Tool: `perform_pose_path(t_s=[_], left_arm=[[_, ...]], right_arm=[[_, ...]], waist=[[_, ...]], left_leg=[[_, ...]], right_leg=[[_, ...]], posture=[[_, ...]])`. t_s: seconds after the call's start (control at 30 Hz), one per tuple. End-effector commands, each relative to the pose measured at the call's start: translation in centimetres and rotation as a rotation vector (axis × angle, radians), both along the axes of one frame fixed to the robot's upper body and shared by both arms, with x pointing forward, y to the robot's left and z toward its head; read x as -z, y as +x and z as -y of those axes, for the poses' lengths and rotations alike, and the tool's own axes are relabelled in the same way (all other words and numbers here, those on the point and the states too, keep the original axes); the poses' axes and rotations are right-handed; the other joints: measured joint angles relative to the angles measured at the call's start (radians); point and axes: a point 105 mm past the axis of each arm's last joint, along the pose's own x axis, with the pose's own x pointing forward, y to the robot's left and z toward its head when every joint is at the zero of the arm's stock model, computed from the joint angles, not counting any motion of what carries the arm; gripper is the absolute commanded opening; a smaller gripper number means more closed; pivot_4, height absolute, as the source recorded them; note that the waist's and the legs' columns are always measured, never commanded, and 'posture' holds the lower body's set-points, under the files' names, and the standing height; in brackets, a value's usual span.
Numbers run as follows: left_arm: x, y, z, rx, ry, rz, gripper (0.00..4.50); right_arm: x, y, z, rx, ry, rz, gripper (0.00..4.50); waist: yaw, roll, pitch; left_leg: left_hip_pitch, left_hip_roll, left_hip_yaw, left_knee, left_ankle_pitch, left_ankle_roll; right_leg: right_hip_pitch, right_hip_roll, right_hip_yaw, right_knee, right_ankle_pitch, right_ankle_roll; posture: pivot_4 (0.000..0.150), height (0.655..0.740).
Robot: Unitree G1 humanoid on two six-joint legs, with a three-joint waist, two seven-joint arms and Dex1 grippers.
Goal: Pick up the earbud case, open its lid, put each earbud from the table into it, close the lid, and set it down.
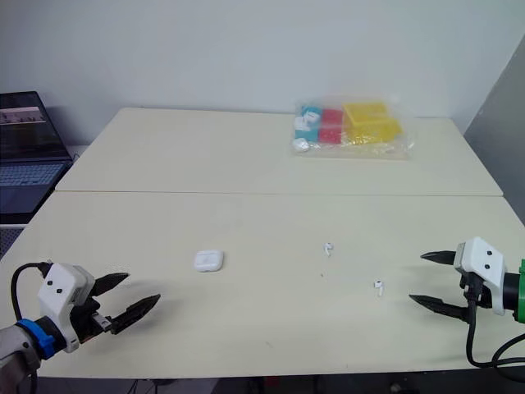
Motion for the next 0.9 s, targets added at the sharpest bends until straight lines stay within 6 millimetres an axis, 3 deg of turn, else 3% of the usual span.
perform_pose_path(t_s=[0.03, 0.43, 0.6, 0.73, 0.9], left_arm=[[-0.7, 0.3, 0.5, 0.007, -0.01, 0.035, 4.47], [-0.2, 0.1, 4.4, -0.139, -0.159, 0.083, 4.47], [-0.1, 1.6, 6.5, -0.251, -0.223, 0.118, 4.47], [1.3, 2.9, 8.1, -0.302, -0.226, 0.081, 4.47], [2.3, 4.2, 8.4, -0.372, -0.212, 0.064, 4.47]], right_arm=[[-0.7, 0.1, -0.1, -0.008, -0.015, 0.037, 4.5], [-1.2, 0.2, -1.0, -0.015, 0.013, 0.055, 4.5], [-2.2, 0.6, -2.5, -0.047, 0.049, 0.075, 4.5], [-3.7, 1.1, -4.7, -0.114, 0.087, 0.101, 4.5], [-6.0, 1.8, -6.8, -0.148, 0.159, 0.121, 4.5]], waist=[[0.0, 0.0, 0.0], [0.0, 0.0, 0.0], [0.0, -0.001, 0.0], [-0.001, -0.001, 0.0], [0.0, -0.001, 0.0]], left_leg=[[0.0, 0.0, 0.0, 0.0, 0.0, 0.0], [0.001, 0.0, 0.0, 0.001, 0.0, 0.0], [0.011, -0.001, -0.002, 0.002, 0.0, 0.0], [0.013, -0.002, -0.004, 0.002, 0.0, 0.0], [0.012, -0.002, -0.006, 0.001, 0.0, 0.0]], right_leg=[[0.0, 0.0, 0.0, 0.0, 0.0, 0.0], [0.001, 0.0, 0.002, 0.0, 0.002, 0.003], [0.011, 0.001, 0.002, 0.0, 0.002, 0.003], [0.013, 0.004, 0.002, 0.0, 0.002, 0.003], [0.013, 0.005, 0.003, 0.0, 0.002, 0.003]], posture=[[0.15, 0.74], [0.15, 0.74], [0.15, 0.74], [0.15, 0.74], [0.15, 0.74]])
